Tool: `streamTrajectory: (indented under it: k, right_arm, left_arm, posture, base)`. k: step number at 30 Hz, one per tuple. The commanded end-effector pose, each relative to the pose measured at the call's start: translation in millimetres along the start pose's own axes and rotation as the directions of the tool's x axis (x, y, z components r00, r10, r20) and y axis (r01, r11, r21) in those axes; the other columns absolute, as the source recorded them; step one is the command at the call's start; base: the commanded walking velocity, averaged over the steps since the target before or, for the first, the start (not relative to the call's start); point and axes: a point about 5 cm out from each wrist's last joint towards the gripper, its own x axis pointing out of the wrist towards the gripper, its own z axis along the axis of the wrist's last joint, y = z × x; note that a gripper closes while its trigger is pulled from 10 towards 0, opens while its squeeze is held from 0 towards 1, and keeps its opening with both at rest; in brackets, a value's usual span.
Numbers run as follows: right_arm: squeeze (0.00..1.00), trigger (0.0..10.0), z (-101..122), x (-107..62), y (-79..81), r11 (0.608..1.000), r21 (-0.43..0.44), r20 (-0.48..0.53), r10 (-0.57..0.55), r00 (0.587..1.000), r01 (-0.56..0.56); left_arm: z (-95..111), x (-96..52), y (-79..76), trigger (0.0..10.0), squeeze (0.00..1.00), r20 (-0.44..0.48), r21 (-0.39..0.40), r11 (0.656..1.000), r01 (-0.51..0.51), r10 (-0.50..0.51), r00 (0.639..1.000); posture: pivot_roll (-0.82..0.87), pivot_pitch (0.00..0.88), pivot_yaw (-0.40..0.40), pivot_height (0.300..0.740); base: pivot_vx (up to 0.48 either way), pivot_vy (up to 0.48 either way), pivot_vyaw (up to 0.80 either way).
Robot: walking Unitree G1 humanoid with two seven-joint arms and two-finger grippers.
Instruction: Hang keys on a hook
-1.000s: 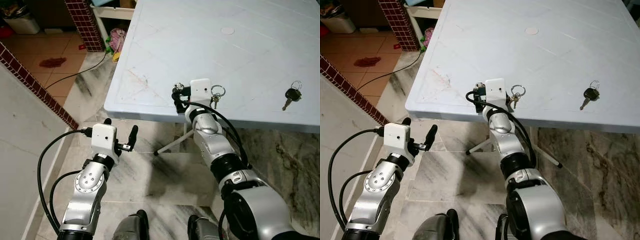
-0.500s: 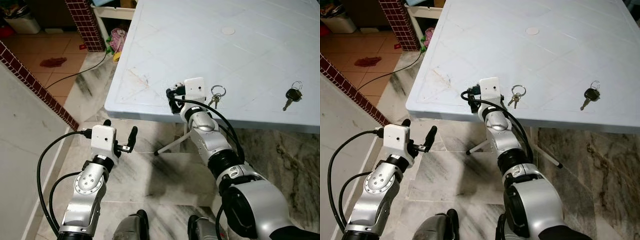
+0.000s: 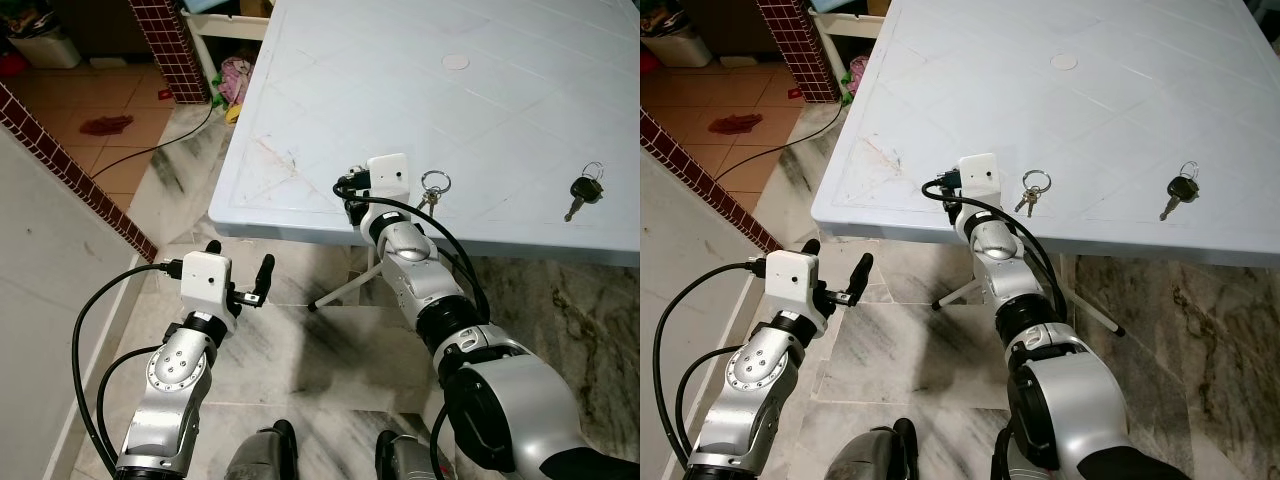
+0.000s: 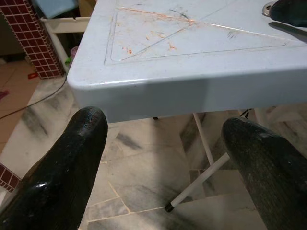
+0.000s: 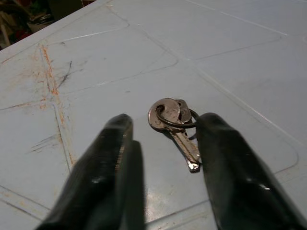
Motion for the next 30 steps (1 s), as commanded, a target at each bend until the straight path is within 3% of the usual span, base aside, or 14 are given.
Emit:
streamTrajectory:
  k: [1,12,30]
  right_arm:
    - [0.00,0.0,-11.3,-2.5,4.3,1.000,0.011,-0.048,0.012,0.999,-0.012]
    - [0.00,0.0,-14.6,-4.1,-1.3,1.000,-0.017,-0.050,-0.012,0.999,0.011]
    - [0.00,0.0,-22.6,-7.1,2.9,1.000,-0.007,-0.068,-0.010,0.998,0.009]
  left_arm:
    - [-2.3,-4.2,3.2,10.0,0.00,-0.017,0.014,1.000,-0.006,0.006,1.000]
    - [-1.8,-5.7,5.0,10.0,0.00,-0.019,0.019,1.000,-0.006,0.006,1.000]
    - [-1.7,-6.6,6.5,10.0,0.00,-0.025,0.028,1.000,-0.002,0.003,1.000]
  posture:
    - [0.10,0.238,0.120,0.740]
    - [0.11,0.237,0.126,0.740]
    - [0.11,0.230,0.130,0.740]
  base:
    - [0.000,0.000,0.00]
    - [0.000,0.000,0.00]
    - [0.000,0.000,0.00]
